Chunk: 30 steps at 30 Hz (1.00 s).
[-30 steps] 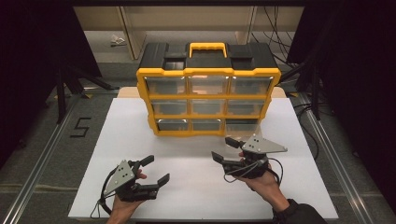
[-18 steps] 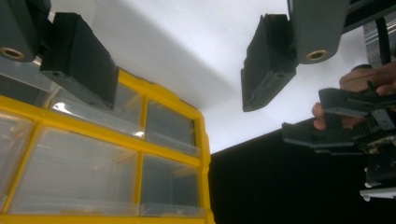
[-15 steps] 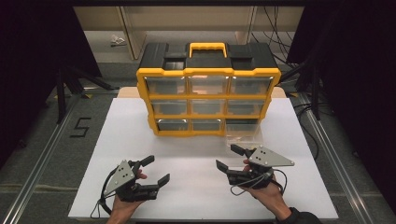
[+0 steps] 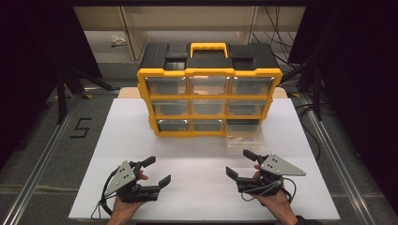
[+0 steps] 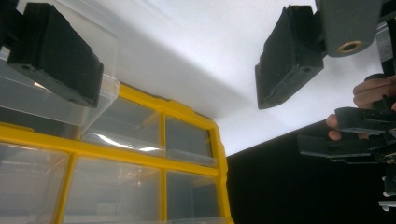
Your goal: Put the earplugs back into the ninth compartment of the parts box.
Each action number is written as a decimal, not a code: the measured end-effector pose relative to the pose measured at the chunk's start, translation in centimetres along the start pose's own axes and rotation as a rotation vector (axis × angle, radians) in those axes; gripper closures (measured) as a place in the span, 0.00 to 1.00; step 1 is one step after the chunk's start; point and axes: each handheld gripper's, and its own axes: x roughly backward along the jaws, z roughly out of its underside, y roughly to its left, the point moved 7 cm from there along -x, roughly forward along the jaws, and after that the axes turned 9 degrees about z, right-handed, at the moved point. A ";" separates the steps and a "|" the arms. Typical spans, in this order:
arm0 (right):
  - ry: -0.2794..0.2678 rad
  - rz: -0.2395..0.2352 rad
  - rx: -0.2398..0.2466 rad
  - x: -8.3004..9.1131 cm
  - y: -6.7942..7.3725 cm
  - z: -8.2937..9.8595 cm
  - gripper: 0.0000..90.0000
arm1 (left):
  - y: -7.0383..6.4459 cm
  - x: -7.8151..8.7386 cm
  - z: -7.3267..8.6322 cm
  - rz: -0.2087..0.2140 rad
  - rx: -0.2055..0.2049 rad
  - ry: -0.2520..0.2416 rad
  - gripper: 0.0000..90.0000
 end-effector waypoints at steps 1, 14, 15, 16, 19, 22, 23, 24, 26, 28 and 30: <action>-0.001 0.001 -0.001 0.1 0.0 0.1 0.17 | 0.0 0.0 0.0 0.000 0.000 0.000 0.17; -0.017 0.021 -0.016 1.2 -0.2 0.7 0.17 | 0.0 0.0 0.0 -0.003 -0.002 0.002 0.17; -0.019 0.023 -0.016 1.3 -0.1 0.8 0.17 | 0.0 0.0 0.0 -0.002 -0.001 0.000 0.17; -0.018 0.022 -0.017 1.4 -0.1 0.8 0.17 | 0.0 0.0 0.0 -0.003 0.000 0.001 0.17; -0.019 0.026 -0.014 1.5 0.0 1.0 0.17 | 0.0 0.0 0.0 -0.003 -0.002 0.002 0.17; -0.018 0.028 -0.012 1.7 0.0 1.2 0.17 | 0.0 0.0 0.0 -0.004 -0.001 0.000 0.17; -0.018 0.027 -0.011 1.8 0.1 1.2 0.17 | 0.0 0.0 0.0 -0.004 -0.003 0.002 0.17; -0.017 0.027 -0.009 1.8 0.1 1.3 0.17 | 0.0 0.0 0.0 -0.004 -0.003 0.001 0.17; -0.017 0.030 -0.006 1.8 0.1 1.4 0.18 | 0.0 0.0 0.0 -0.004 -0.004 -0.001 0.17; -0.016 0.033 -0.005 1.7 0.1 1.5 0.18 | 0.0 0.0 0.0 -0.004 -0.003 0.001 0.17; -0.017 0.034 -0.008 1.7 0.1 1.5 0.18 | 0.0 0.0 0.0 -0.005 -0.002 -0.002 0.17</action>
